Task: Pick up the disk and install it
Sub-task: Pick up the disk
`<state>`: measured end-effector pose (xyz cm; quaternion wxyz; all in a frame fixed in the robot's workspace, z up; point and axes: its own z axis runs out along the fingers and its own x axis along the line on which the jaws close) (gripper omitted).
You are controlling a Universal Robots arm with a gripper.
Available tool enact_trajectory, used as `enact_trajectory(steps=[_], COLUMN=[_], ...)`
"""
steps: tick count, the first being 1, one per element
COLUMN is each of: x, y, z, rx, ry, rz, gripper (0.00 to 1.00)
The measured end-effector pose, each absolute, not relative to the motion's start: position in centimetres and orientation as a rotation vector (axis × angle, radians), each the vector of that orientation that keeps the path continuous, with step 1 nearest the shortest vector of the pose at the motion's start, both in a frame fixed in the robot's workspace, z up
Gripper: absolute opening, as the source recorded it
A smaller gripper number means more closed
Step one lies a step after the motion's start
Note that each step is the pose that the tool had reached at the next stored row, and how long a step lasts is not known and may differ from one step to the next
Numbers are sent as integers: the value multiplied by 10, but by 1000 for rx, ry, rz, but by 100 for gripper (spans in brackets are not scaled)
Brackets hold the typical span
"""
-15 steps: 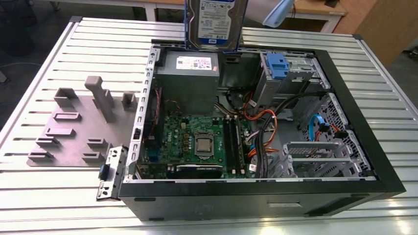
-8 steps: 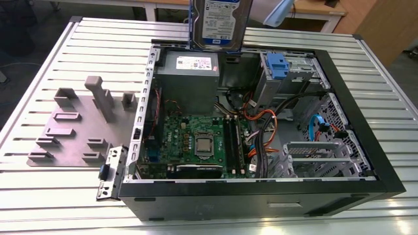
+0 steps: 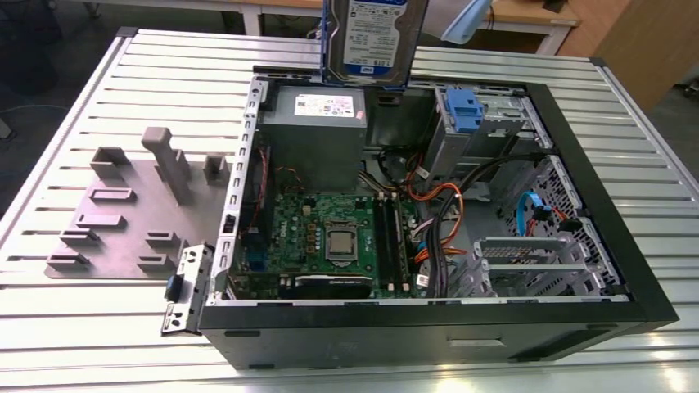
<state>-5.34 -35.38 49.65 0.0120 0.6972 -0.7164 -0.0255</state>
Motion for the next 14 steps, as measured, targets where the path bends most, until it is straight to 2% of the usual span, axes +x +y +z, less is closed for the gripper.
enact_trajectory(steps=[14], x=[-47], y=[-354], z=[496], rx=[2174], ry=[-2233], rz=[-80], gripper=[35])
